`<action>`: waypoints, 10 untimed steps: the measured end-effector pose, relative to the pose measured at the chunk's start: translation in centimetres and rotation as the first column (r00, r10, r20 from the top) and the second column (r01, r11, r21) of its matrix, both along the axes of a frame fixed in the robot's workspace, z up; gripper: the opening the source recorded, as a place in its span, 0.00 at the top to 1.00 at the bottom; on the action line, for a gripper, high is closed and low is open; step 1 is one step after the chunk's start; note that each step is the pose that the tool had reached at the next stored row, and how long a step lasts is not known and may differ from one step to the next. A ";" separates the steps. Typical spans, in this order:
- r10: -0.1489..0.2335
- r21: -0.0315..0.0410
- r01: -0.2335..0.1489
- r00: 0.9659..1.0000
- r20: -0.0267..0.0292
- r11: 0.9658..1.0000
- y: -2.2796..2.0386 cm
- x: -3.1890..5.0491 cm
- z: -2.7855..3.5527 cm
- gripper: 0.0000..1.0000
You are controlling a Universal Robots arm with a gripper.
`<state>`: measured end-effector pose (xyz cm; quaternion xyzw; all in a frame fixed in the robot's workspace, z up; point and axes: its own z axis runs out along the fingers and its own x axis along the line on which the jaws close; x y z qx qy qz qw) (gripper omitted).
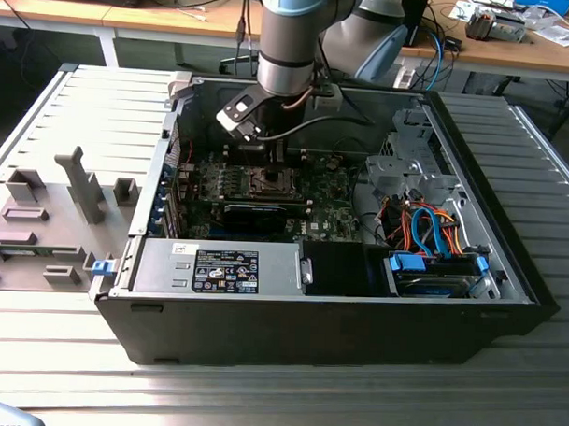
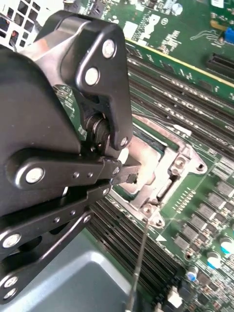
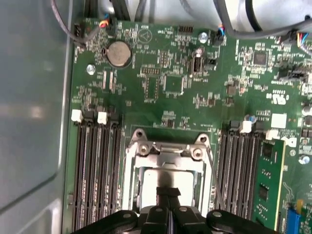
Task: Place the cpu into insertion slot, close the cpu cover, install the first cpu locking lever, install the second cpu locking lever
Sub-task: 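Close the cpu cover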
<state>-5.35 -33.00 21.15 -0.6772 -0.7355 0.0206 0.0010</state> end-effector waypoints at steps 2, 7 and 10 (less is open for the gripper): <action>0.000 0.000 0.000 1.000 -0.001 1.000 0.00 0.24 0.11 0.89; 0.000 0.000 0.000 1.000 -0.002 1.000 0.00 0.27 1.56 0.89; 0.000 0.000 0.000 1.000 -0.002 1.000 0.00 0.27 2.52 0.89</action>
